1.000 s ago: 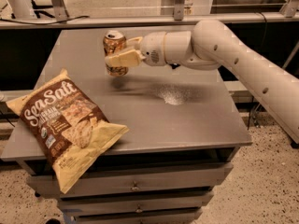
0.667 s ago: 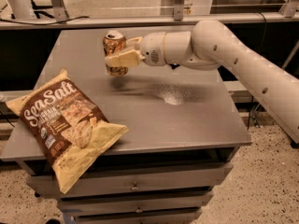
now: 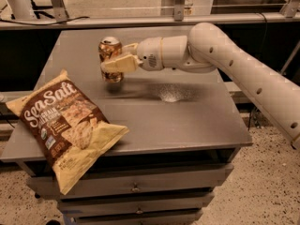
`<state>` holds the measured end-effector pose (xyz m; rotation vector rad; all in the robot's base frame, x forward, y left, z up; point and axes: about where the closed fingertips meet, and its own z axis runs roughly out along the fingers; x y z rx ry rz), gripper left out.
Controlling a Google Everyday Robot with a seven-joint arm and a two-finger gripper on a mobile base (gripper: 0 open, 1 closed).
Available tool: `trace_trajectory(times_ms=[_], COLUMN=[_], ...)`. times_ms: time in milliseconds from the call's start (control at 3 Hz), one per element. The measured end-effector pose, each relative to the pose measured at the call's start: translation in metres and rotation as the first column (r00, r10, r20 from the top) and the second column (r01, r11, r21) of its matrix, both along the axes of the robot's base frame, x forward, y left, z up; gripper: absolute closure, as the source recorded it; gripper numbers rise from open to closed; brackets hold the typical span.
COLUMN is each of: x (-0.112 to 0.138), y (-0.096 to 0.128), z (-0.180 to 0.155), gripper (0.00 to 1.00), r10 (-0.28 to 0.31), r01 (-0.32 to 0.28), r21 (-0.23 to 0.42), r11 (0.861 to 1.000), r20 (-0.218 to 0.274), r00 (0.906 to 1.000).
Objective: Move orange can near brown chip bag
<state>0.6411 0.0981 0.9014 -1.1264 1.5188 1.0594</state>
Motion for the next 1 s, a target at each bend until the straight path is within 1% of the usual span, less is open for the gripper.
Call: trace_trajectory(times_ms=[333,667,1000], x=[-0.030,-0.056,-0.075], y=[0.007,0.012,0.020], z=[-0.006,-0.013,-0.016], gripper=[1.00,1.00,0.82], r10=[0.061,0.130,0.228], r01=[-0.060,-0.129,-0.229], r21=[0.014,0.016,-0.006], r11=[0.998,0.992,0.973], r20=[-0.037,-0.051,-0.030], r00=[0.9975,0.9902,0.9731])
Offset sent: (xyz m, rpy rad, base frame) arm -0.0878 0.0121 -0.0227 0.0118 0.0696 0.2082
